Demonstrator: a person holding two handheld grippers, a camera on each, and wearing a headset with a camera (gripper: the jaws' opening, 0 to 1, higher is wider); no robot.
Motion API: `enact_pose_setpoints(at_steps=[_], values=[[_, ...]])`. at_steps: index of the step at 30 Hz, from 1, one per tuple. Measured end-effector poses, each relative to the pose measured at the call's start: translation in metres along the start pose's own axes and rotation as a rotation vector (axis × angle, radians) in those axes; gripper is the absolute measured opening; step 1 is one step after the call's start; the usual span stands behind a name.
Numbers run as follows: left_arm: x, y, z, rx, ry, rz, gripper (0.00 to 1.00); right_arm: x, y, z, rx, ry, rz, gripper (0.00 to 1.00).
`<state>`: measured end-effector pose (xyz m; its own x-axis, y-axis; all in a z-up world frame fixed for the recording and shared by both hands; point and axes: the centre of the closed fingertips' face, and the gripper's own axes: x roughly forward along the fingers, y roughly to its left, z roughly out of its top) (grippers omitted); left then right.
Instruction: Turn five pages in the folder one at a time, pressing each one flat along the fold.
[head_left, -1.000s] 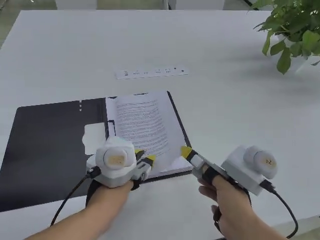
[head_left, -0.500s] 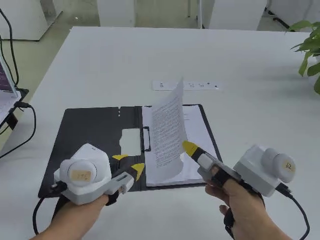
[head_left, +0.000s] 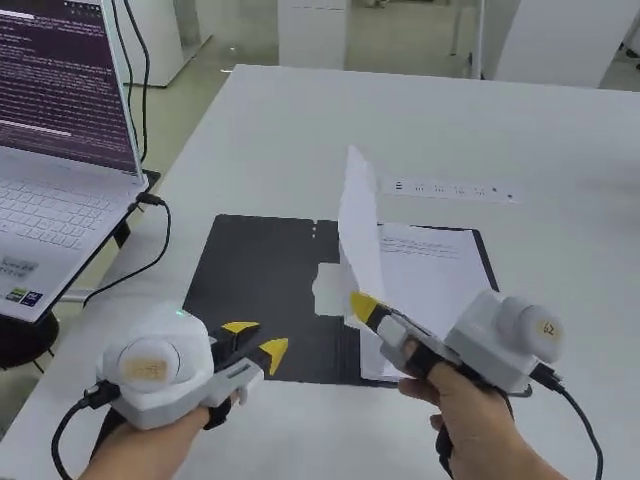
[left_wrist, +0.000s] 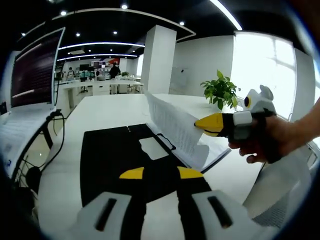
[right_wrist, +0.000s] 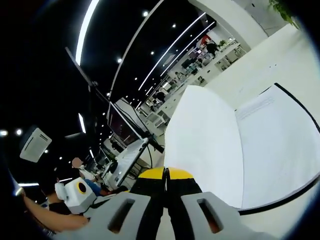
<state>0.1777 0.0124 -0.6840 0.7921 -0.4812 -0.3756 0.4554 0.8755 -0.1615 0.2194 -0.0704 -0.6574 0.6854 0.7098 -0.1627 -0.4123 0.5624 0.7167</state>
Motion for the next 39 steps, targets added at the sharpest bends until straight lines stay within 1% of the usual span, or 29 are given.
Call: enact_pose_setpoints(at_steps=[3,4,8,11,12,13,14,17,18,19,20,22,23,25,26,28,29,30,31,33,35,39], values=[[-0.007,0.006,-0.001,-0.005,-0.001,0.018,0.21,0.012,0.002,-0.013,-0.012,0.039,-0.004,0.0],[-0.01,0.009,-0.001,-0.01,-0.004,0.024,0.22,0.017,0.002,-0.019,-0.016,0.061,-0.006,0.0],[-0.018,0.018,0.001,-0.021,-0.014,0.047,0.22,0.031,0.001,-0.034,-0.034,0.103,-0.014,0.0],[-0.022,0.024,-0.001,-0.03,-0.013,0.063,0.22,0.043,-0.002,-0.049,-0.049,0.157,-0.024,0.0],[-0.022,0.025,-0.001,-0.034,-0.012,0.065,0.22,0.044,-0.003,-0.052,-0.051,0.166,-0.026,0.0],[-0.023,0.027,-0.003,-0.036,-0.01,0.069,0.22,0.048,-0.005,-0.059,-0.062,0.193,-0.035,0.0],[-0.024,0.028,-0.004,-0.035,-0.009,0.072,0.22,0.051,-0.006,-0.063,-0.069,0.206,-0.033,0.0],[-0.025,0.028,-0.006,-0.045,-0.001,0.078,0.22,0.059,-0.013,-0.08,-0.099,0.269,-0.043,0.0],[-0.025,0.029,-0.007,-0.043,0.003,0.081,0.22,0.061,-0.014,-0.084,-0.107,0.278,-0.044,0.0],[-0.025,0.029,-0.009,-0.042,0.012,0.081,0.22,0.063,-0.018,-0.089,-0.113,0.297,-0.056,0.0],[-0.024,0.03,-0.01,-0.044,0.014,0.08,0.22,0.065,-0.019,-0.091,-0.117,0.299,-0.057,0.0],[-0.023,0.03,-0.012,-0.043,0.022,0.08,0.22,0.069,-0.024,-0.097,-0.14,0.323,-0.067,0.0],[-0.023,0.03,-0.013,-0.043,0.028,0.077,0.22,0.071,-0.026,-0.102,-0.156,0.342,-0.068,0.0],[-0.02,0.03,-0.014,-0.038,0.034,0.076,0.22,0.073,-0.028,-0.108,-0.186,0.365,-0.068,0.0],[-0.019,0.031,-0.016,-0.039,0.039,0.074,0.22,0.073,-0.032,-0.113,-0.221,0.394,-0.076,0.0],[-0.016,0.03,-0.019,-0.036,0.054,0.075,0.22,0.075,-0.032,-0.116,-0.226,0.391,-0.071,0.0],[-0.016,0.031,-0.02,-0.033,0.057,0.075,0.22,0.076,-0.032,-0.118,-0.227,0.398,-0.068,0.0],[-0.015,0.031,-0.021,-0.034,0.058,0.074,0.22,0.077,-0.035,-0.124,-0.232,0.42,-0.063,0.0],[-0.016,0.031,-0.022,-0.038,0.062,0.075,0.22,0.078,-0.036,-0.126,-0.231,0.424,-0.061,0.0],[-0.016,0.031,-0.025,-0.035,0.07,0.074,0.22,0.08,-0.036,-0.132,-0.213,0.443,-0.053,0.03],[-0.017,0.031,-0.026,-0.036,0.076,0.077,0.22,0.08,-0.031,-0.136,-0.208,0.452,-0.045,0.05],[-0.017,0.036,-0.031,-0.041,0.081,0.087,0.22,0.082,-0.029,-0.139,-0.203,0.459,-0.028,0.1]])
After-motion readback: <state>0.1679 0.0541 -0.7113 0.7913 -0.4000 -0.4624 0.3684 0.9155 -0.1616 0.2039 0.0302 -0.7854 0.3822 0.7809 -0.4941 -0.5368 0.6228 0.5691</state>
